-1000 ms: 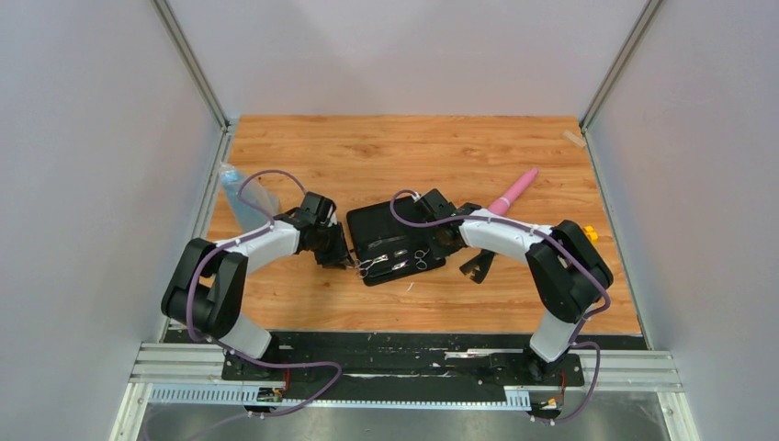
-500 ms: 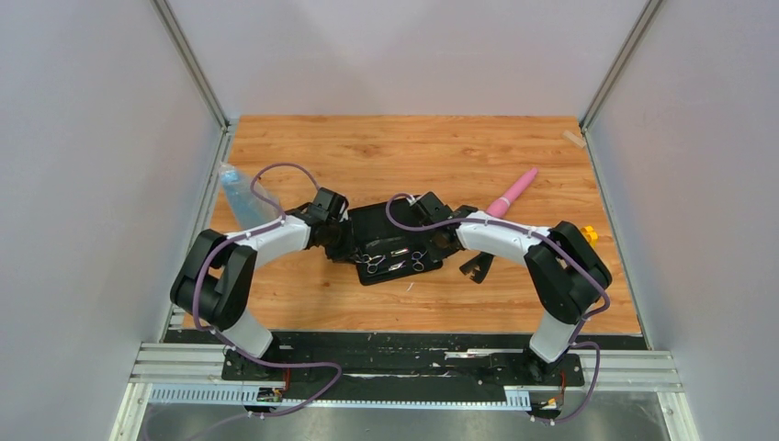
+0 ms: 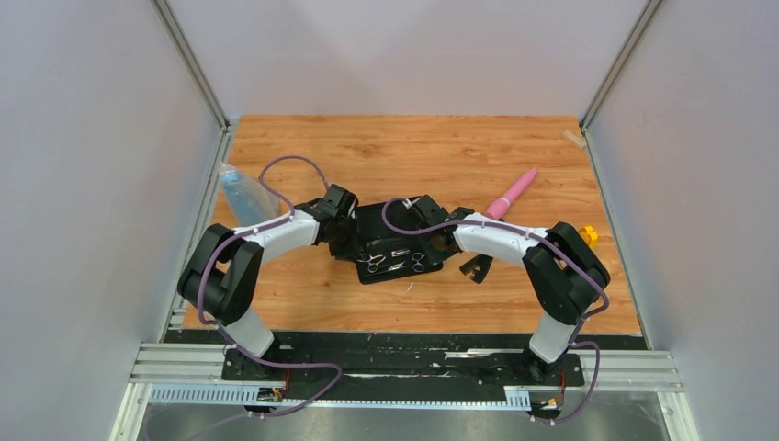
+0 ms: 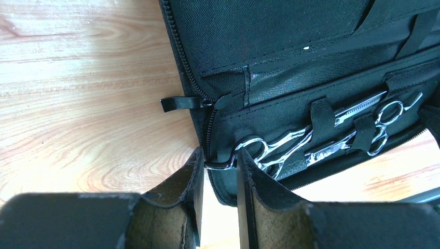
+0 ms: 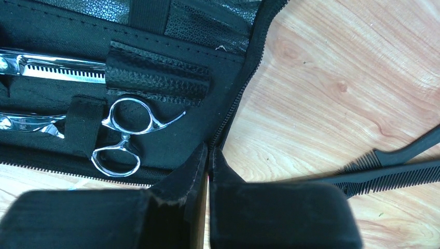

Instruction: Sort the hair-cutting tools

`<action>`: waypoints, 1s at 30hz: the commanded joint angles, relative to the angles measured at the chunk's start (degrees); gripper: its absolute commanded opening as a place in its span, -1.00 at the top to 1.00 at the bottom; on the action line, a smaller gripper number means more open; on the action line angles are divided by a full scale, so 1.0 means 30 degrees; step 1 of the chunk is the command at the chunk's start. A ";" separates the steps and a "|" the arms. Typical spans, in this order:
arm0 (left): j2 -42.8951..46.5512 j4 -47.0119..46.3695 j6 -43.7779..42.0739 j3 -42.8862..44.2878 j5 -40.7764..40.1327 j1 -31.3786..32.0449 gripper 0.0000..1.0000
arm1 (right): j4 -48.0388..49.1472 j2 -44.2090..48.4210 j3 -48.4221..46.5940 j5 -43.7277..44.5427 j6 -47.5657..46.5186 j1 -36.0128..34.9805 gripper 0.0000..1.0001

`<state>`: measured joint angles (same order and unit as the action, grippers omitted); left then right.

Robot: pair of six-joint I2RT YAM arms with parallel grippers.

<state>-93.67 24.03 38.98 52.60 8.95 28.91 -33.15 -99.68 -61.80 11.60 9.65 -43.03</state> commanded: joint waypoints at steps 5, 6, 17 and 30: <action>0.0028 -0.1766 0.0781 0.0519 0.0376 0.1614 0.84 | 0.1592 -0.0051 -0.0757 -0.1942 0.0563 -0.0836 0.97; 0.0331 -0.1959 0.1077 0.0356 0.0317 0.1629 0.84 | 0.1715 0.0026 -0.0644 -0.2032 0.0629 -0.0834 0.97; 0.3393 -0.3809 0.1560 -0.1466 -0.0840 0.1629 0.82 | 0.2292 0.0359 0.0034 -0.2238 0.1110 -0.0834 0.97; 0.2152 -0.3499 0.2124 -0.1653 -0.0016 0.1888 0.60 | 0.2306 0.0312 -0.0376 -0.2558 0.1462 -0.0834 0.95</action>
<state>-85.65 18.57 43.09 46.85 4.40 32.71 -32.95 -99.85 -61.84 11.53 10.63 -43.57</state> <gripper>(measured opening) 0.287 0.024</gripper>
